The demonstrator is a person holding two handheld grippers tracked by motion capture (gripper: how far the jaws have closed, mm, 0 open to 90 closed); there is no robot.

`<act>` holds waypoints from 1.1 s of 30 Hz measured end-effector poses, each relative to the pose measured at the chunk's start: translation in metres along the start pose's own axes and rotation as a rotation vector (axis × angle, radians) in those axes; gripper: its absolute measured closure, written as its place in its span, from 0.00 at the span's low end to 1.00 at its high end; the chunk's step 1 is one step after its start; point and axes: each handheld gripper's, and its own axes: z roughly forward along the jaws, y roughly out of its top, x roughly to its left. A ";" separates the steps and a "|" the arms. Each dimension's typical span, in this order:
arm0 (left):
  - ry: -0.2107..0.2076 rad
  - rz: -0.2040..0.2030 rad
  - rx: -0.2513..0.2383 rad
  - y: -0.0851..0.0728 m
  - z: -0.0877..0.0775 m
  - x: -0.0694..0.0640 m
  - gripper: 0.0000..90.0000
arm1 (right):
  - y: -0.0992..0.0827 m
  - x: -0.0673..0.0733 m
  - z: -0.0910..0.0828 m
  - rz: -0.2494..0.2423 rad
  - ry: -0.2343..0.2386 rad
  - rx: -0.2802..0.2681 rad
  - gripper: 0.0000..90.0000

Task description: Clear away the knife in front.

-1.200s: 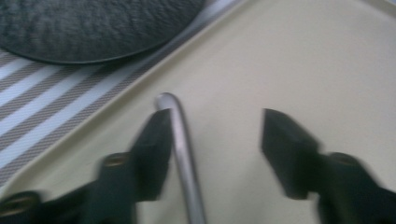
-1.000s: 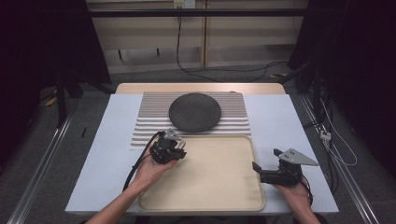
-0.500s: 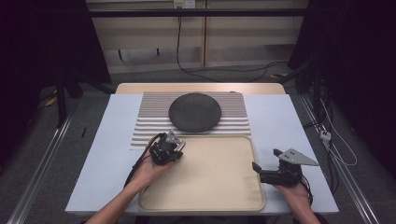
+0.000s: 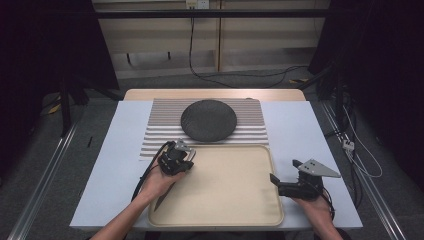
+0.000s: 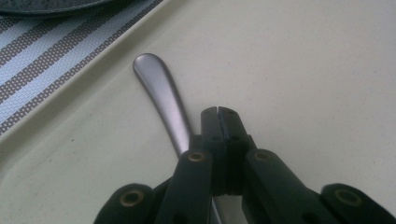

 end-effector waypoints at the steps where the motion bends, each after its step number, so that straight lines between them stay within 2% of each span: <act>1: 0.000 0.002 0.000 -0.001 -0.001 0.000 1.00 | 0.000 0.000 0.000 -0.003 0.001 0.001 0.04; 15: 0.025 0.002 0.015 -0.008 -0.008 0.002 1.00 | 0.001 0.000 0.000 -0.004 0.001 0.003 0.04; 21: 0.016 -0.022 0.014 -0.012 -0.011 0.008 1.00 | 0.001 0.000 0.000 -0.006 0.002 0.002 0.04; 24: 0.024 -0.044 0.017 -0.014 -0.013 0.009 1.00 | 0.001 0.000 0.001 -0.005 0.002 0.002 0.04; 27: 0.007 -0.047 0.016 -0.016 -0.015 0.012 1.00 | 0.001 0.001 0.001 -0.004 0.004 0.002 0.04; 28: 0.020 -0.055 0.017 -0.017 -0.015 0.011 1.00 | 0.001 0.000 0.001 -0.005 0.005 0.002 0.04; 33: 0.024 -0.067 0.023 -0.019 -0.018 0.014 1.00 | 0.001 0.001 0.002 -0.007 0.007 0.002 0.04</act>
